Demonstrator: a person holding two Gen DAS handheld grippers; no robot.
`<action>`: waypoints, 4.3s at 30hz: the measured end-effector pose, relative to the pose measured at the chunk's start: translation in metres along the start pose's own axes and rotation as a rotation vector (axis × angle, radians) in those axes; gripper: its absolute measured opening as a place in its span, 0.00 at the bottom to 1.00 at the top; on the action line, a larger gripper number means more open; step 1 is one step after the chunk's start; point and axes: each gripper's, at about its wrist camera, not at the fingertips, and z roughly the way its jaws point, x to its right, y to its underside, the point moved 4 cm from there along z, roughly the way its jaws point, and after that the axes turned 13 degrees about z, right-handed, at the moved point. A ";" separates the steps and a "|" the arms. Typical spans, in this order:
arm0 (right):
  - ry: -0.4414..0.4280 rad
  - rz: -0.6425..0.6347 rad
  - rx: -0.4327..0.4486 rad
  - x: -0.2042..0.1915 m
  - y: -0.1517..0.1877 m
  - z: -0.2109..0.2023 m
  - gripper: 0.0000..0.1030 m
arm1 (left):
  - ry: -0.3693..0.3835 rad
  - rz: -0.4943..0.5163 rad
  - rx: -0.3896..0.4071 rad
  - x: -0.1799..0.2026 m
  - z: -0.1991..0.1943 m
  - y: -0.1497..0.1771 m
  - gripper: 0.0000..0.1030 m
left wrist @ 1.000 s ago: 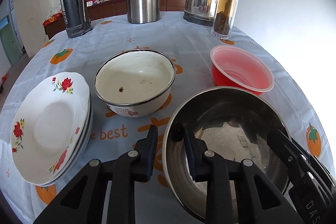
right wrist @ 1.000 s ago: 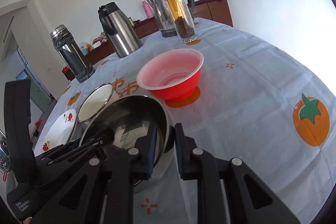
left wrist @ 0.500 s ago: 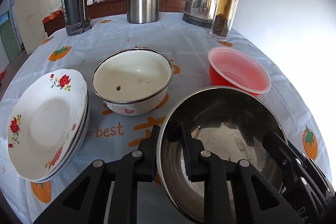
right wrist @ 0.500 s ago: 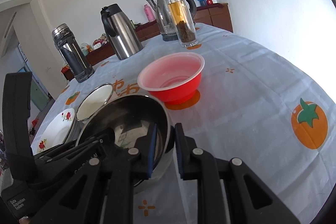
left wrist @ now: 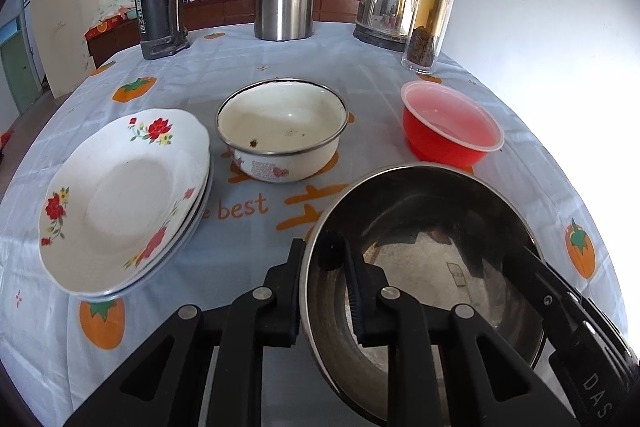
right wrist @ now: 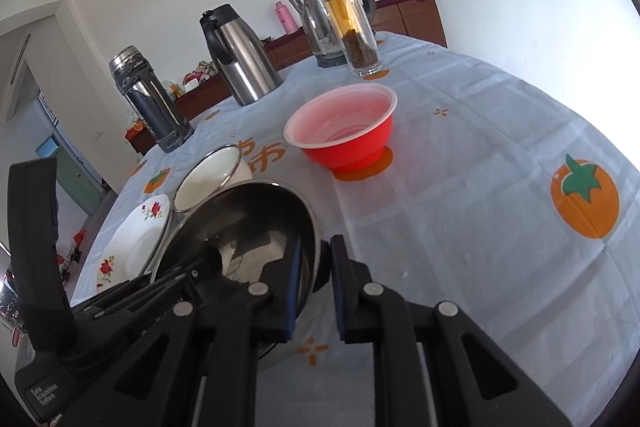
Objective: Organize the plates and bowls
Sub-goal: 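Lift the steel bowl with both grippers and carry it toward the plate stack, then lower the steel bowl onto the plate stack and open both grippers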
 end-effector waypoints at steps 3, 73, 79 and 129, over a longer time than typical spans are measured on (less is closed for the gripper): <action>0.001 -0.005 -0.001 -0.003 0.008 -0.008 0.14 | 0.002 -0.004 0.002 -0.002 -0.008 0.008 0.21; -0.174 -0.187 -0.011 -0.164 0.056 0.009 0.14 | -0.173 -0.147 0.089 -0.155 -0.075 0.031 0.21; -0.166 -0.179 -0.012 -0.166 0.047 0.031 0.14 | -0.176 -0.145 0.071 -0.161 -0.056 0.021 0.21; -0.170 -0.234 0.026 -0.176 0.041 0.094 0.29 | -0.266 -0.138 0.052 -0.189 0.004 0.001 0.28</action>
